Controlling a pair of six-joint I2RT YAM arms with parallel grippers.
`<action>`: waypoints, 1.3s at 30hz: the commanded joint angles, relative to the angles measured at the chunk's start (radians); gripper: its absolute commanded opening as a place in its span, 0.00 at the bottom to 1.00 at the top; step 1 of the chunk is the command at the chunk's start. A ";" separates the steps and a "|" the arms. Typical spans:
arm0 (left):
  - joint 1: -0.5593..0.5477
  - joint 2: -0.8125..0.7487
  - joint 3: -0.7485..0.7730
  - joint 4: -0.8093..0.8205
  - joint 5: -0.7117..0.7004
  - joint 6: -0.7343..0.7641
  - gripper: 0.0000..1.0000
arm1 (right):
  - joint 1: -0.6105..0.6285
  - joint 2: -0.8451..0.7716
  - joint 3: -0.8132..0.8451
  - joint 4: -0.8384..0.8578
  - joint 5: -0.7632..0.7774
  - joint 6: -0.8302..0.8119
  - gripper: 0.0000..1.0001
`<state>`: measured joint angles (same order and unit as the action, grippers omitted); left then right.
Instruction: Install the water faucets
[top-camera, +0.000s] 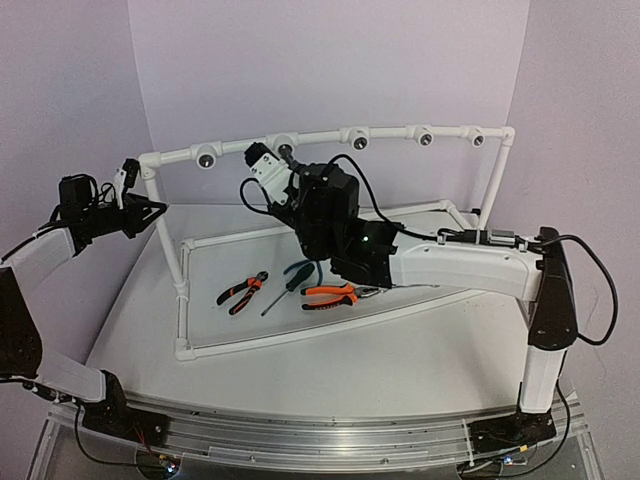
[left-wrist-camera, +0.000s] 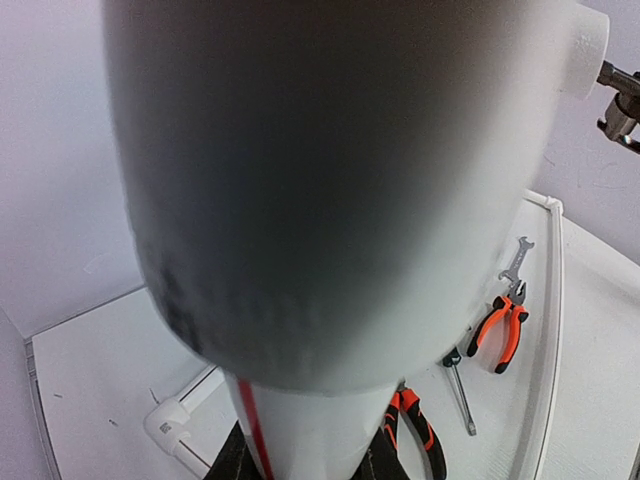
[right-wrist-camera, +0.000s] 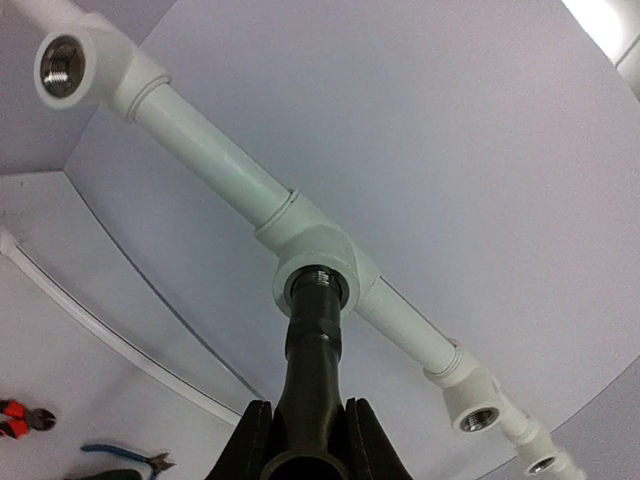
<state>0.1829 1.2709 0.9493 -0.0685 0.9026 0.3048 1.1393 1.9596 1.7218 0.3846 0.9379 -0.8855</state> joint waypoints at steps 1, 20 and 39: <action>-0.045 0.021 0.017 -0.115 -0.008 -0.031 0.00 | -0.008 -0.054 0.024 -0.070 -0.002 0.514 0.01; -0.061 0.021 -0.005 -0.057 -0.025 -0.043 0.00 | -0.008 -0.031 0.012 -0.055 -0.108 1.852 0.00; -0.070 0.024 -0.014 -0.043 -0.029 -0.030 0.00 | -0.022 -0.134 -0.163 0.133 -0.182 2.144 0.59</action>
<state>0.1448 1.2812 0.9463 -0.0319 0.8769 0.2860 1.1160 1.8968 1.5843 0.4782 0.7842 1.2594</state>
